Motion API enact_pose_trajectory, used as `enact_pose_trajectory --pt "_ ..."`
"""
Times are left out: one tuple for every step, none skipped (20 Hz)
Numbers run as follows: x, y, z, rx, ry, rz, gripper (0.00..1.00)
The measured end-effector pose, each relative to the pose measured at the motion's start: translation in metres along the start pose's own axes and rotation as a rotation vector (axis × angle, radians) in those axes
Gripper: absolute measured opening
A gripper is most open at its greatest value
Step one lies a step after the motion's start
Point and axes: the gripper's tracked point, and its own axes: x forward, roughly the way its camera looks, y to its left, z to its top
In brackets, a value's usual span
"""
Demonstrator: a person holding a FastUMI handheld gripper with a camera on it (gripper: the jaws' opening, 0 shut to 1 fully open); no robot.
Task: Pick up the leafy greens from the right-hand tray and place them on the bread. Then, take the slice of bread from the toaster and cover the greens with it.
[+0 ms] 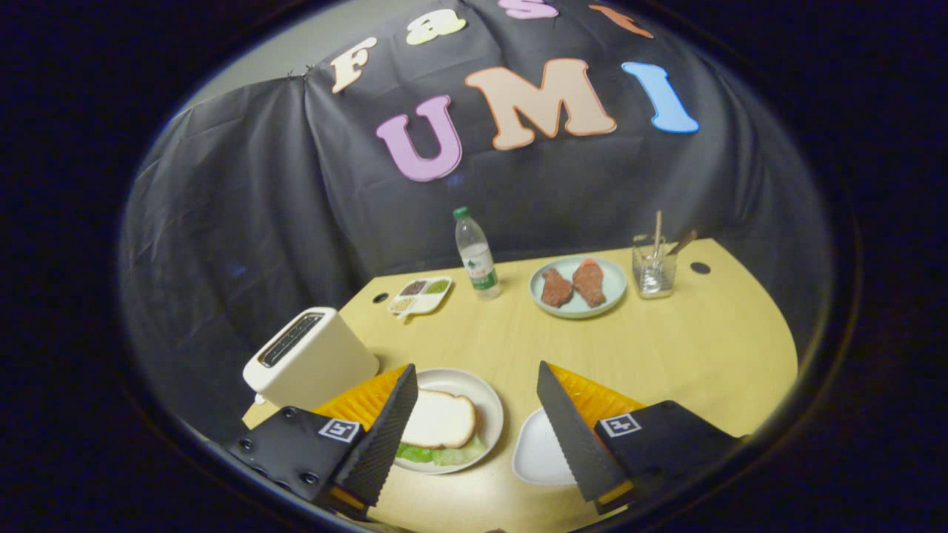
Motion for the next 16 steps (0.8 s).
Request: enact_pose_trajectory --pt "-0.006 -0.004 0.013 -0.011 -0.036 -0.013 1.0" --pt "-0.014 -0.007 0.026 -0.028 -0.072 -0.027 1.0" --pt "-0.021 -0.01 0.039 -0.049 -0.109 -0.043 1.0" --pt "-0.029 -0.013 0.051 -0.076 -0.15 -0.063 1.0" --pt "-0.036 -0.015 0.064 -0.105 -0.191 -0.085 1.0" --pt "-0.043 -0.017 0.074 -0.13 -0.228 -0.107 1.0" --pt "-0.051 -0.017 0.083 -0.148 -0.261 -0.123 1.0" --pt "-0.059 -0.016 0.092 -0.16 -0.293 -0.139 1.0" --pt "-0.067 -0.015 0.101 -0.168 -0.326 -0.15 1.0" --pt "-0.073 -0.015 0.109 -0.173 -0.349 -0.161 1.0" --pt "-0.077 -0.015 0.114 -0.174 -0.372 -0.172 1.0" --pt "-0.082 -0.015 0.12 -0.175 -0.389 -0.182 1.0" --pt "-0.086 -0.017 0.125 -0.17 -0.409 -0.19 1.0" --pt "-0.09 -0.017 0.131 -0.163 -0.429 -0.197 1.0" --pt "-0.094 -0.019 0.137 -0.156 -0.445 -0.202 1.0" --pt "-0.098 -0.02 0.141 -0.149 -0.461 -0.21 1.0"
